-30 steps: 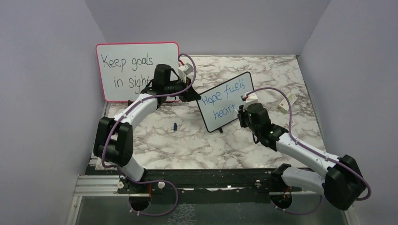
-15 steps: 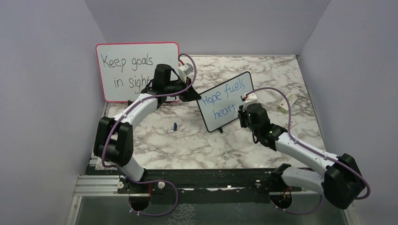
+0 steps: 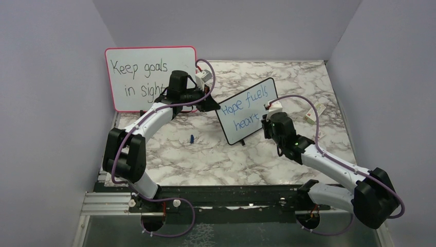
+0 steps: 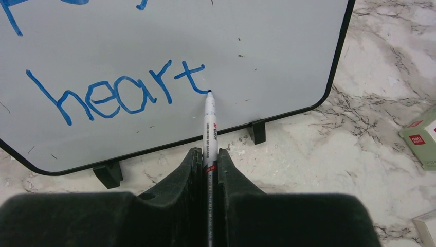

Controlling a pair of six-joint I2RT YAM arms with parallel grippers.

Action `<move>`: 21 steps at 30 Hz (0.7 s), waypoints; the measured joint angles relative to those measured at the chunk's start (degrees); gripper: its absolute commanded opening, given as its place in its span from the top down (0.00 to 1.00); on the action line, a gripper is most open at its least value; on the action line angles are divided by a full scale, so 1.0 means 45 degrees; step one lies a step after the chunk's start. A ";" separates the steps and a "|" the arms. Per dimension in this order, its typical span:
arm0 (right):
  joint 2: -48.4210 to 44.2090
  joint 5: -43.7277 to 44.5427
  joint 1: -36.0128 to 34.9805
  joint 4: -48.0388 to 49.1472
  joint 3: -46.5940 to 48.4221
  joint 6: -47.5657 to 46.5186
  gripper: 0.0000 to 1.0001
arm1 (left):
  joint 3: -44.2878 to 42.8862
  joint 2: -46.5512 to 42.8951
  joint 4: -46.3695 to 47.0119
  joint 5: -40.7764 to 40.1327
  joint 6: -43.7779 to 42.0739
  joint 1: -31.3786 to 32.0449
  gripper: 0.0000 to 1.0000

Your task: Write a sentence on the whiteboard

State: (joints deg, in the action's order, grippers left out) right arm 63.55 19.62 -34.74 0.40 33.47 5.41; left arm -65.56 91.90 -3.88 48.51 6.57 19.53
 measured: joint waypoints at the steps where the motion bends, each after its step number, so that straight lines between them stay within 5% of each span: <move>1: 0.0000 0.0005 0.0000 0.0005 0.0000 -0.0034 0.99 | 0.0000 0.0000 0.0000 0.0000 0.0000 0.0000 1.00; 21: -0.1030 0.0000 0.0403 0.0738 0.0000 -0.0223 0.99 | -0.0005 0.0000 -0.0029 -0.0019 0.0000 0.0000 1.00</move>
State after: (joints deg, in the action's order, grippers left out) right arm 58.92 19.62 -32.93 3.73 33.47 4.40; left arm -65.58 91.90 -4.01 48.42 6.57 19.53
